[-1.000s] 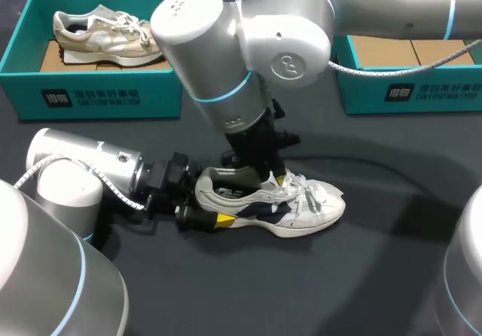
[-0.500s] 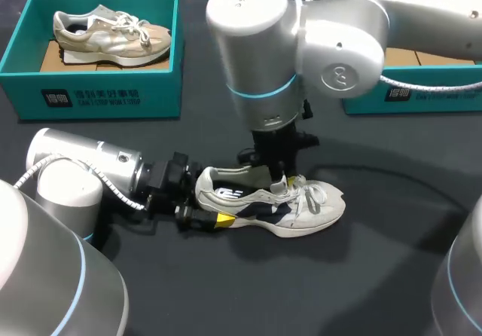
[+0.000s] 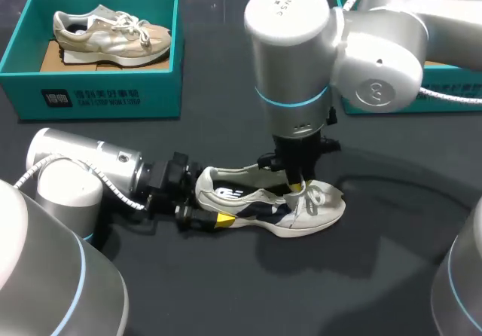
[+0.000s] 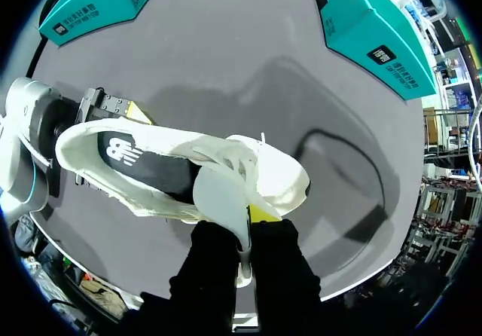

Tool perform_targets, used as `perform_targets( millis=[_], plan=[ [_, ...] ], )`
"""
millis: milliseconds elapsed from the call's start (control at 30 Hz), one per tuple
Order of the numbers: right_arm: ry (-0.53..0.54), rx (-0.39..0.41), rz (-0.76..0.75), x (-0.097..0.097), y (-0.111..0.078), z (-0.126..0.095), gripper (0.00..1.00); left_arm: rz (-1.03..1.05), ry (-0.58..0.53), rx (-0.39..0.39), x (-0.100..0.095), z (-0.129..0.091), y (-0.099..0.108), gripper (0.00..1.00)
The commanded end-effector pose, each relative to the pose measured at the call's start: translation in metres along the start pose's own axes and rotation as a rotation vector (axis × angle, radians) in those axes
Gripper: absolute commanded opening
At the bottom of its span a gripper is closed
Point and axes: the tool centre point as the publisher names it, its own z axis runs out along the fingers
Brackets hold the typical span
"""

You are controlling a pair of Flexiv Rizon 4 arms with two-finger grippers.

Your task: Take the shoe out of the shoebox, open the shoe tongue, remove and reinsert the insole, then place the shoe into the shoebox

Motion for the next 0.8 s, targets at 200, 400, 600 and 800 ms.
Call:
perform_targets(
  millis=[200, 400, 600, 800],
  plan=[
    [0.193, -0.007, 0.013, -0.031, -0.004, 0.012, 0.0, 0.0, -0.001, -0.002, 0.001, -0.001, 0.0, 0.0],
    [0.209, 0.013, 0.033, -0.038, 0.001, 0.019, 0.0, 0.0, -0.001, -0.002, 0.001, -0.001, 0.0, 0.0],
    [0.215, 0.042, 0.06, -0.037, 0.004, 0.029, 0.0, 0.0, -0.001, -0.002, 0.001, -0.001, 0.0, 0.0],
    [0.215, 0.059, 0.083, -0.036, 0.006, 0.037, 0.43, 0.0, -0.001, -0.002, 0.001, -0.001, 0.0, 0.0]
  ],
)
